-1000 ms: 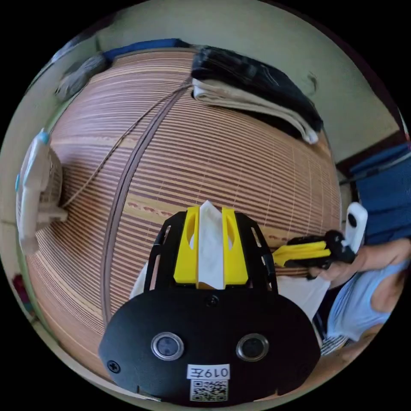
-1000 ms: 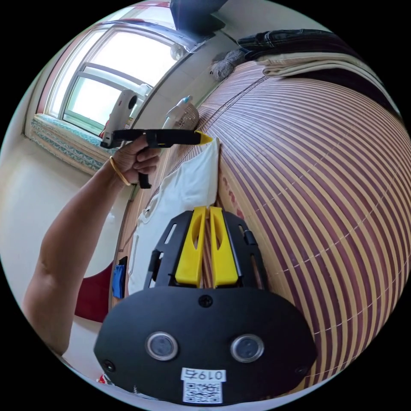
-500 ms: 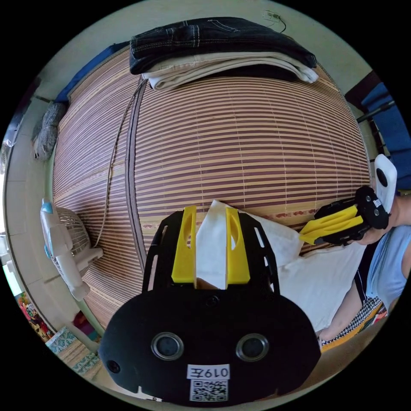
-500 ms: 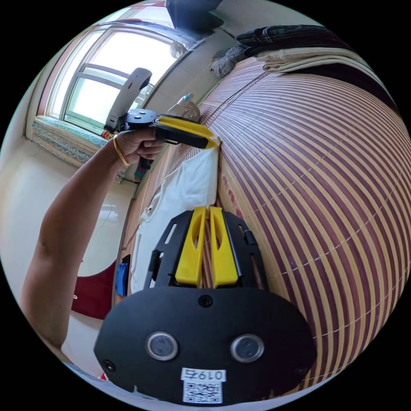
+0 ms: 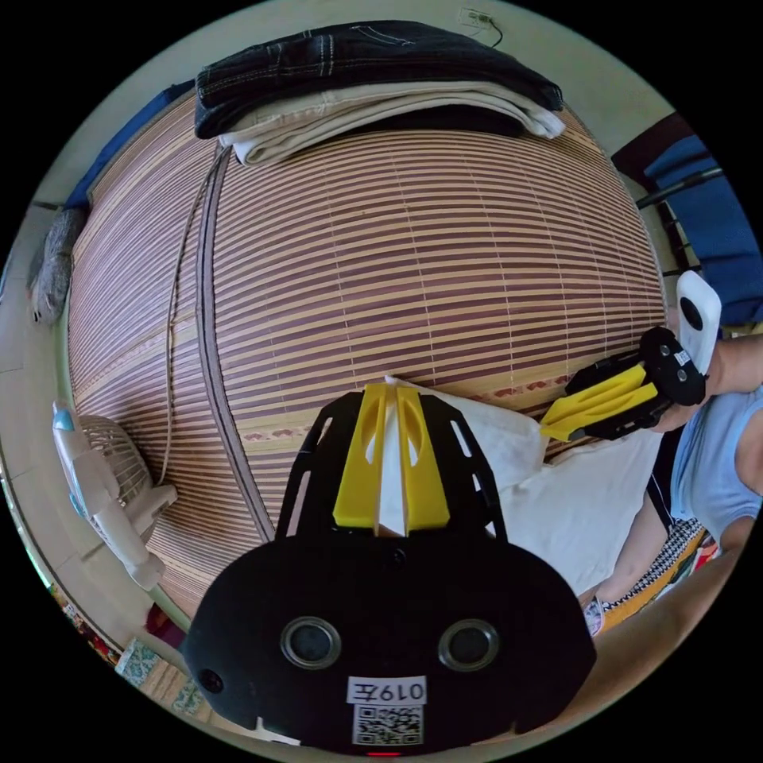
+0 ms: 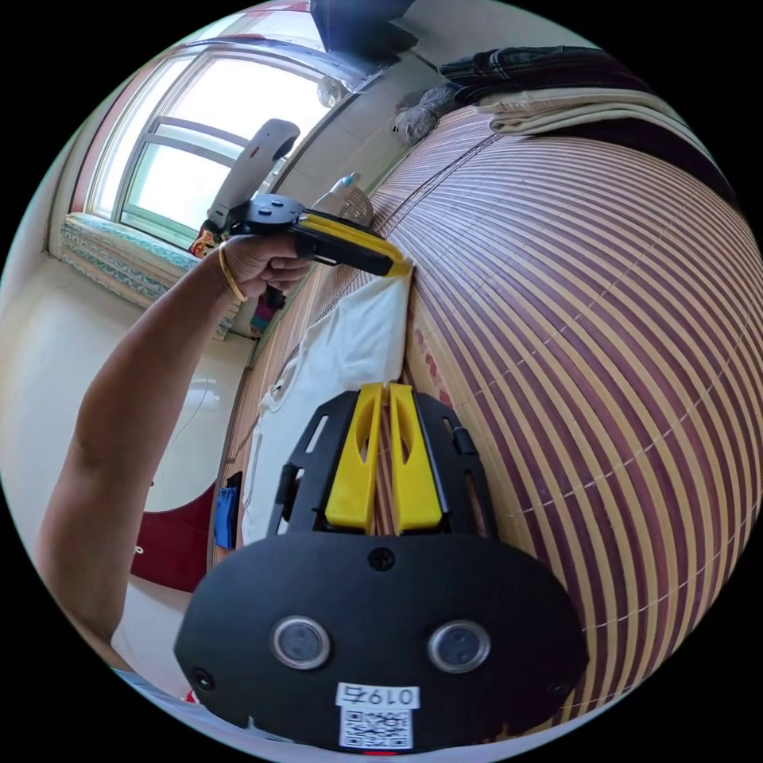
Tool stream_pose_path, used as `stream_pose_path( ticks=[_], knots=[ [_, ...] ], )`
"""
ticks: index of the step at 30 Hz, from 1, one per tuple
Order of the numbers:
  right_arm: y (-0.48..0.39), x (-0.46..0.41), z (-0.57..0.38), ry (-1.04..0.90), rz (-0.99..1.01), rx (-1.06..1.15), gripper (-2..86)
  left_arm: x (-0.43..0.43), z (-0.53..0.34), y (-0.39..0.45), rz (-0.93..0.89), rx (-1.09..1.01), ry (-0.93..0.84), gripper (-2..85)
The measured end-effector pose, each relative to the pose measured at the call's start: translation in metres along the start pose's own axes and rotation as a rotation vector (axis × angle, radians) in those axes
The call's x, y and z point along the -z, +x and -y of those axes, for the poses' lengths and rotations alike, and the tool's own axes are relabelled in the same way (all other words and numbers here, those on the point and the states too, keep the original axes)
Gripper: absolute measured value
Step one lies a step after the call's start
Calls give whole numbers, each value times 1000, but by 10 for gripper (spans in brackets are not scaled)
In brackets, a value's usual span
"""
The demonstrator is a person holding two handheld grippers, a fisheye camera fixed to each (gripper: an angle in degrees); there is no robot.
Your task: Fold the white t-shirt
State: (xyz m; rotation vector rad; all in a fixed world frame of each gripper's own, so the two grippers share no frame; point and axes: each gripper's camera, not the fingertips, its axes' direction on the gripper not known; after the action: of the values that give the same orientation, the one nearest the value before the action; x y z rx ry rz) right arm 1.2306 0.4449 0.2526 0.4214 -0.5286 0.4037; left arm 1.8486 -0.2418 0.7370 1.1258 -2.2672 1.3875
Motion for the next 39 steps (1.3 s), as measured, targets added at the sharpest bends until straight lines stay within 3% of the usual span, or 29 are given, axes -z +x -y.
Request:
stream_pose_path(
  ticks=[10, 14, 24, 39],
  knots=[
    [-52, -12, -31, 50, -56, 124, 0, 17, -133, -8, -38, 101, 335, 6],
    [-102, -22, -54, 82, -144, 308, -1, 23, -211, 5, -29, 155, 509, 6],
    [-218, -93, -146, 81, -408, 783, -1, -11, -412, 58, 49, 353, 741, 4],
    [-298, -219, -273, -137, -656, 1194, -4, -95, -540, 96, -5, 479, 609, 10]
  ],
)
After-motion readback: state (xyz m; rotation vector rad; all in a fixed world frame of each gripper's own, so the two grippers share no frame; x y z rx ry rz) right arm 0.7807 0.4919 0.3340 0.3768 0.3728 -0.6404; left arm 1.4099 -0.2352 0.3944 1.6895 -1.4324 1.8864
